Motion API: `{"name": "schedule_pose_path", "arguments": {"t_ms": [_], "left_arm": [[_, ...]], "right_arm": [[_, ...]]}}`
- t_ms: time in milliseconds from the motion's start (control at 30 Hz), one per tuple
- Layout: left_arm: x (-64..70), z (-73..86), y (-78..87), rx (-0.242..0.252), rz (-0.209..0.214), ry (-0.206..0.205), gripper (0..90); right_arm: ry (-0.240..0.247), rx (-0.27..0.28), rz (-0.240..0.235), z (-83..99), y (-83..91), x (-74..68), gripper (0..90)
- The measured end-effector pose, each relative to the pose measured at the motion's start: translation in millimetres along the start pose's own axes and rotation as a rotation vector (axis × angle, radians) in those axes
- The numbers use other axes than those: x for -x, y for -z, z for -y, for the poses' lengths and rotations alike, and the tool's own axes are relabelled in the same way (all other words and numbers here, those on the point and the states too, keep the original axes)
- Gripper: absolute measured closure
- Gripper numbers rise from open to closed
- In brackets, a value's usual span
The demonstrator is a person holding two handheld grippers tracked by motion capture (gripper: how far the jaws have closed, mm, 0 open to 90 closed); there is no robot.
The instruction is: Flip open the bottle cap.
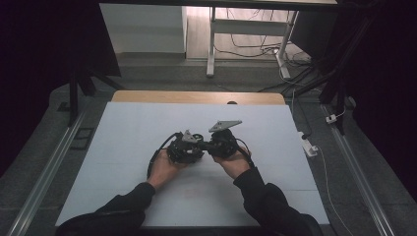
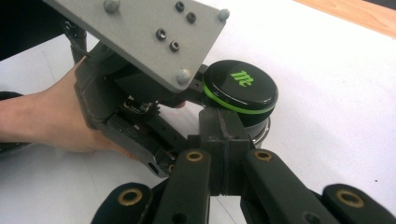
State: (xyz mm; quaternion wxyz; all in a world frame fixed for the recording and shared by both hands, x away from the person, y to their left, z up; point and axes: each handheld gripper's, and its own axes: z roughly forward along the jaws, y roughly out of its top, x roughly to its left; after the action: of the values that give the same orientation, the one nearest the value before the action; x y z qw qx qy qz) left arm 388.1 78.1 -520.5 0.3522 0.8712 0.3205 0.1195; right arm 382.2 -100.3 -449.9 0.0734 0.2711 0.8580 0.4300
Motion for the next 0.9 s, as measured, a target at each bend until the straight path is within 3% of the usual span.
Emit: {"name": "schedule_pose_path", "arguments": {"t_ms": [900], "left_arm": [[0.4,0.8,0.1,0.002,0.000,-0.007,53.9]], "right_arm": [[-0.015,0.058,0.038,-18.7,1.8,15.3,89.7]]}}
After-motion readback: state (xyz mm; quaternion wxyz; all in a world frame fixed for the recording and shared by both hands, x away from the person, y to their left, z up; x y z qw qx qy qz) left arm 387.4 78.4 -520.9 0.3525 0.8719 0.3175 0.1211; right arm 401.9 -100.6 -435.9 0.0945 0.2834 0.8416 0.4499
